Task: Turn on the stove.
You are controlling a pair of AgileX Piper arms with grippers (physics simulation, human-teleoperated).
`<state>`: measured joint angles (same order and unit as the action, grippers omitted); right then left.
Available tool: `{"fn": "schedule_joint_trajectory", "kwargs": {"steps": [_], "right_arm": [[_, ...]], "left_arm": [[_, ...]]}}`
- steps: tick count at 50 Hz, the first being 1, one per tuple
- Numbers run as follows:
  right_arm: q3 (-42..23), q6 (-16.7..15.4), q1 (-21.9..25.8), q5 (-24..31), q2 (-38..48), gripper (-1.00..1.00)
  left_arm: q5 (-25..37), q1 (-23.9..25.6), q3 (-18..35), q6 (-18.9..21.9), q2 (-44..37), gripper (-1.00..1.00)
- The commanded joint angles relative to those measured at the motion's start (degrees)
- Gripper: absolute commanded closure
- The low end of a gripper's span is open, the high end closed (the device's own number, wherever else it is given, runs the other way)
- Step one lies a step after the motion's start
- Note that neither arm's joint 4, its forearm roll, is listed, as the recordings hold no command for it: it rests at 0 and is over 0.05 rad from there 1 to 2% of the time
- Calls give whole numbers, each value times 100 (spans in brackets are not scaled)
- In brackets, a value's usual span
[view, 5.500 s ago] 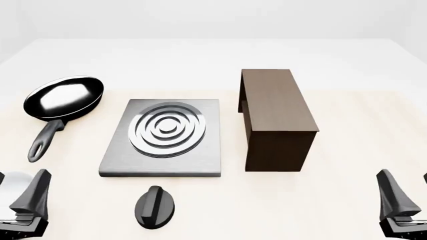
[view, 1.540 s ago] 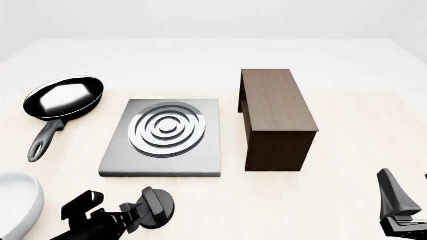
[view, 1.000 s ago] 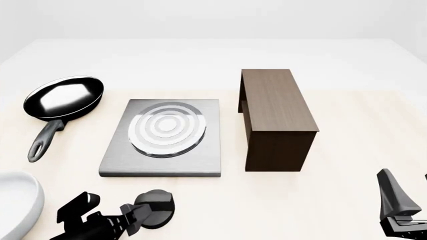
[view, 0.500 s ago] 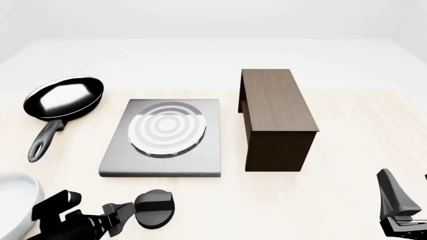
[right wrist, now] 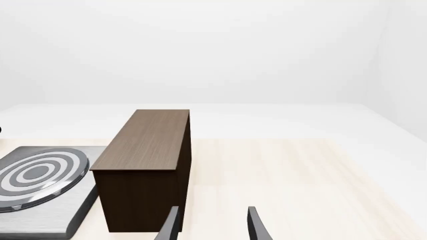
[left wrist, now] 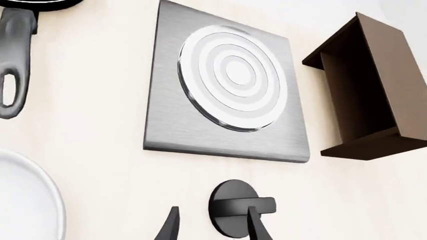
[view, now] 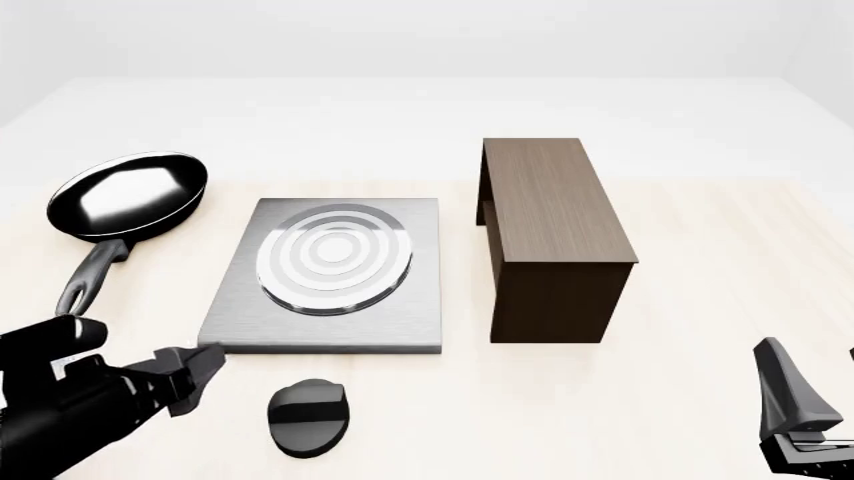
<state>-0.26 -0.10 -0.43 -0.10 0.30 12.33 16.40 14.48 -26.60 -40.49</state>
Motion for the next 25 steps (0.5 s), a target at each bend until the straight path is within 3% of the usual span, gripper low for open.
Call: {"fn": "schedule_joint_trajectory", "kwargs": {"steps": [1,8,12,25], "right_arm": [[0,0,0,0,0,-100],[0,0,0,0,0,-100],[0,0,0,0,0,-100],[0,0,0,0,0,-100]], "left_arm": [[617,-520,567,450,404,-100],[1242,-851,1362,917,635,-100],[1274,-838,1477,963,599,-100],[1372,-1428,1741,1408,662,-100]]}}
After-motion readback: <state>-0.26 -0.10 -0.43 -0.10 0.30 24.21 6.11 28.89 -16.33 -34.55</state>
